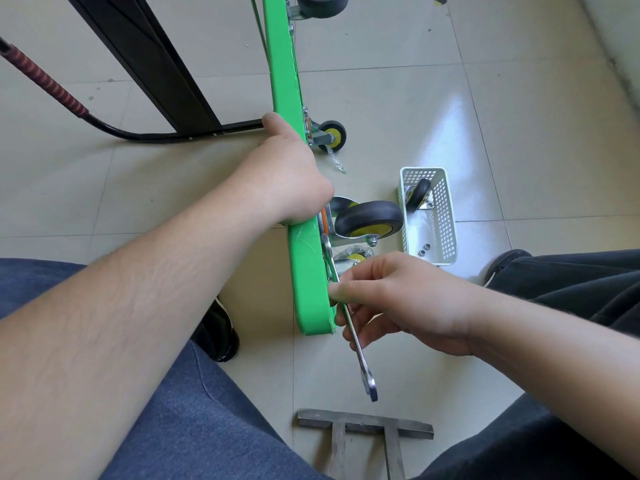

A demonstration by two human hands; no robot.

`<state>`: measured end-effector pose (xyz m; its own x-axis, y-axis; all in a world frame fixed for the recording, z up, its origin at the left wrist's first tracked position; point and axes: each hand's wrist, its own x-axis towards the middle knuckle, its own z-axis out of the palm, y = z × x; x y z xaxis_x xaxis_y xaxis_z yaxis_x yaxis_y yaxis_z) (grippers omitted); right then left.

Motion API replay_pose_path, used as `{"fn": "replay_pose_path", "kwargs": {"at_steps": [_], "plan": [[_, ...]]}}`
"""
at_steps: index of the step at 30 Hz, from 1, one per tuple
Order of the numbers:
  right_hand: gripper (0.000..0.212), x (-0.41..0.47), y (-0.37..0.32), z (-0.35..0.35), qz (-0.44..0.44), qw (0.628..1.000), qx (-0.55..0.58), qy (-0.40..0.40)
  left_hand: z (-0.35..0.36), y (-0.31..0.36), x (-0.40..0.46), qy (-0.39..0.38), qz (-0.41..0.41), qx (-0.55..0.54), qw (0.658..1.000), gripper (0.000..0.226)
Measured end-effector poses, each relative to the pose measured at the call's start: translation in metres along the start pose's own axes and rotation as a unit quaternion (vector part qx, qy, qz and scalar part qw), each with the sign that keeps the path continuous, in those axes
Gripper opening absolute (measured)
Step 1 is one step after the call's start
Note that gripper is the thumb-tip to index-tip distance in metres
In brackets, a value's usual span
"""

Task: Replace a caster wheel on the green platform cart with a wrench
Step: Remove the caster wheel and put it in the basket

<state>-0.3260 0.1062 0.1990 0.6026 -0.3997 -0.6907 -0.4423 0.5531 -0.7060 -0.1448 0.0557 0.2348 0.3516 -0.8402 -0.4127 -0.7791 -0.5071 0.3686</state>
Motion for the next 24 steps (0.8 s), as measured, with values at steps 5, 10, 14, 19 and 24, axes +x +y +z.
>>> {"fn": "replay_pose_path", "kwargs": {"at_steps": [5, 10, 14, 19, 24], "plan": [[0.026, 0.011, 0.013, -0.003, -0.029, 0.997, -0.061, 0.032, 0.0, -0.001, 0.0, -0.001, 0.005, -0.003, 1.0, 0.08], [0.02, 0.026, 0.024, -0.007, -0.057, 0.99, -0.11, 0.064, 0.0, 0.0, 0.0, 0.001, 0.003, -0.005, 1.0, 0.079], [0.022, 0.034, 0.027, -0.008, -0.101, 0.976, -0.171, 0.087, 0.001, 0.0, 0.0, -0.009, 0.004, -0.005, 1.0, 0.079], [0.019, 0.037, 0.029, -0.007, -0.113, 0.968, -0.198, 0.103, 0.001, 0.0, 0.0, -0.016, 0.003, 0.006, 1.0, 0.079], [0.027, 0.034, 0.031, -0.008, -0.09, 0.967, -0.215, 0.099, 0.001, 0.001, 0.0, -0.017, 0.008, 0.017, 1.0, 0.078]]}}
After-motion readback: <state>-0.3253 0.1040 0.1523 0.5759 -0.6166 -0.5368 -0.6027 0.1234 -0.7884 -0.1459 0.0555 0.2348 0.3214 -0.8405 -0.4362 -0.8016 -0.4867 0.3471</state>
